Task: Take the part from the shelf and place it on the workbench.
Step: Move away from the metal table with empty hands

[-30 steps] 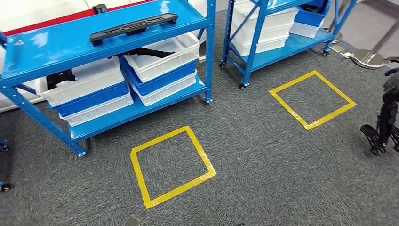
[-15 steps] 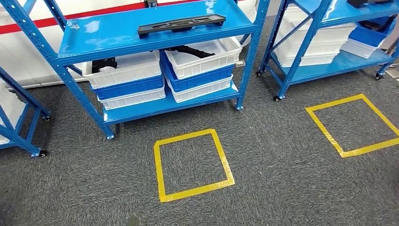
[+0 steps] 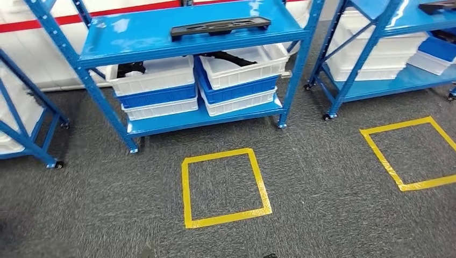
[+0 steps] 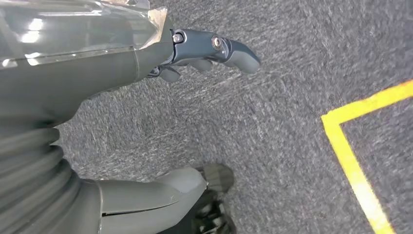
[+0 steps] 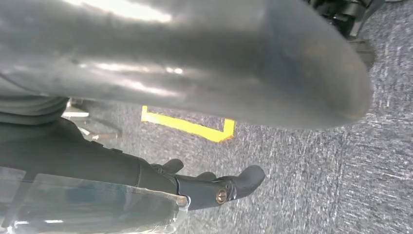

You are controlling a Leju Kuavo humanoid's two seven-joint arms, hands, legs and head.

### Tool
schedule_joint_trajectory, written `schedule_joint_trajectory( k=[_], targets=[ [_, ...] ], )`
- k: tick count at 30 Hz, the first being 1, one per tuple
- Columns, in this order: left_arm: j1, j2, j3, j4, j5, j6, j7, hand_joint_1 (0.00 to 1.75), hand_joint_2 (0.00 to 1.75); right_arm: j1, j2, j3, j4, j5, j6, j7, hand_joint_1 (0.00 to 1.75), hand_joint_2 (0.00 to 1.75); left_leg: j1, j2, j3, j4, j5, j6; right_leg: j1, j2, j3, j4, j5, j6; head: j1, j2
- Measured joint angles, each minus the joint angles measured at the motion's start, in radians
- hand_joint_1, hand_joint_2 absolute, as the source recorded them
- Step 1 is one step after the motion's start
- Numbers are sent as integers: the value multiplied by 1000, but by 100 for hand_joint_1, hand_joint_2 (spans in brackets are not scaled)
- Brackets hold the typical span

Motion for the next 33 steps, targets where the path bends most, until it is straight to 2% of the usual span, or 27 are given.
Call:
schedule_joint_trajectory(
  k=[2, 3, 4, 6, 7, 8, 9, 10, 12, 13, 14, 16, 17, 19, 21, 23, 24, 25, 26, 28, 29, 30, 32, 33],
  targets=[
    [-2, -1, 0, 0, 0, 1, 3, 0, 175, -1, 3, 1, -1, 0, 0, 2, 0, 0, 1, -22, 3, -9, 4, 8, 2, -12, 4, -3, -4, 10, 1, 0],
    [-2, -2, 0, 0, -1, 1, 4, 0, 175, -2, 3, 2, -1, 0, 1, 3, 0, 0, 3, -32, 8, -17, 8, 13, 3, -2, 4, 4, -10, 15, 2, 0],
    [-3, -2, 1, 0, -1, 2, 5, 0, 175, -3, 4, 2, -1, 0, 3, 4, 0, 0, 7, -43, 13, -25, 13, 19, 3, 18, -6, 29, -23, 16, 4, 0],
    [-6, -6, 1, 0, -2, 2, 6, 0, 175, -3, 3, 3, -2, 1, 7, 5, 0, 0, 10, -65, 18, -33, 18, 25, 0, 65, -61, 142, -73, 13, 13, 0],
    [-7, -7, 1, 0, -3, 2, 7, 0, 175, -1, 2, 3, -2, 1, 9, 5, 0, 0, 10, -79, 17, -32, 18, 27, -1, 75, -99, 213, -99, 11, 17, 0],
    [-7, -8, 2, 0, -3, 2, 7, 0, 175, 1, 1, 3, -2, 1, 10, 5, 0, 0, 10, -92, 17, -32, 18, 27, -2, 79, -130, 265, -113, 13, 21, 0],
    [-6, -8, 2, 0, -4, 2, 8, 0, 175, 2, 0, 3, -2, 1, 11, 5, 0, 0, 10, -104, 18, -31, 18, 27, -3, 80, -145, 282, -111, 19, 23, 0],
    [-5, -8, 3, 0, -4, 2, 9, 0, 175, 3, -2, 3, -2, 1, 11, 5, 0, 0, 10, -117, 19, -31, 17, 26, -4, 82, -139, 257, -90, 28, 25, 0],
    [-4, -9, 3, 0, -4, 2, 9, 0, 175, 2, -4, 4, -2, 1, 11, 5, 0, 0, 11, -142, 20, -26, 14, 20, -10, 99, -85, 120, -23, 46, 28, 0],
    [-4, -10, 4, 0, -4, 2, 9, 0, 175, 2, -4, 4, -2, 1, 11, 5, 0, 0, 9, -152, 20, -22, 11, 15, -12, 109, -60, 57, 4, 47, 31, 0],
    [-4, -10, 4, 0, -4, 2, 9, 0, 175, 2, -3, 4, -2, 1, 11, 4, 0, 0, 8, -159, 18, -18, 8, 10, -13, 117, -42, 17, 19, 43, 32, 0],
    [-2, -9, 4, 0, -4, 2, 10, 0, 175, 1, -2, 4, -2, 1, 12, 4, 0, 0, 7, -168, 15, -16, 5, -1, -9, 114, -33, 2, 26, 24, 28, 0],
    [-1, -9, 4, 0, -4, 2, 10, 0, 175, 1, -1, 5, -2, 2, 12, 4, 0, 0, 9, -167, 14, -16, 4, -5, -11, 110, -31, 1, 28, 15, 25, 0],
    [-1, -8, 4, 0, -4, 2, 10, 0, 175, 0, 0, 7, -3, 2, 12, 2, 0, 0, 13, -135, 0, 14, -16, -16, -14, 99, -28, -1, 30, 0, 18, 0],
    [-3, -8, 4, 0, -5, 2, 10, 0, 175, 2, 1, 11, -3, 3, 13, 1, 0, 0, 15, -90, -50, 120, -74, -26, -13, 83, -26, -2, 27, -12, 8, 0],
    [-3, -8, 4, 0, -5, 2, 10, 0, 175, 6, 1, 14, -3, 3, 12, 0, 0, 0, 18, -74, -119, 250, -127, -32, -9, 63, -25, -2, 24, -17, 2, 0],
    [-2, -8, 4, 0, -5, 2, 10, 0, 175, 7, 0, 15, -3, 3, 12, -1, 0, 0, 19, -71, -137, 279, -128, -33, -7, 54, -24, -2, 23, -19, 2, 0],
    [-1, -7, 4, 0, -5, 2, 10, 0, 175, 8, 1, 16, -3, 3, 12, -2, 0, 0, 19, -69, -134, 267, -110, -31, -6, 45, -23, -2, 21, -20, 0, 0],
    [-1, -7, 4, 0, -5, 2, 10, 0, 175, 8, 1, 18, -3, 3, 12, -2, 0, 0, 18, -64, -109, 216, -77, -26, -4, 37, -20, -2, 20, -21, -1, 0],
    [-4, -5, 4, -1, -5, 2, 10, 0, 175, 7, 4, 21, -3, 3, 11, -4, 0, 0, 10, -27, -36, 74, -15, -9, 2, 23, -13, -2, 14, -18, -3, 0],
    [-6, -5, 4, -1, -5, 2, 10, 0, 175, 7, 5, 22, -3, 3, 11, -4, 0, 0, 4, -12, -11, 26, -2, -1, 5, 16, -10, -2, 11, -14, -2, 0],
    [-7, -5, 4, -2, -6, 2, 10, 0, 175, 7, 5, 23, -3, 3, 11, -4, 0, 0, -1, -2, 1, 2, 1, 4, 7, 9, -8, -3, 7, -10, -2, 0],
    [-8, -5, 4, -2, -6, 2, 10, 0, 175, 7, 7, 23, -3, 3, 11, -4, 0, 0, -4, -19, 3, -8, 1, 12, 10, -8, -2, -7, 3, 0, 0, 0],
    [-7, -5, 4, -2, -6, 2, 10, 0, 175, 7, 8, 24, -4, 3, 11, -4, 0, 0, -2, -29, 8, -15, 5, 16, 11, -4, -1, -5, 0, 4, 0, 0]
  ],
)
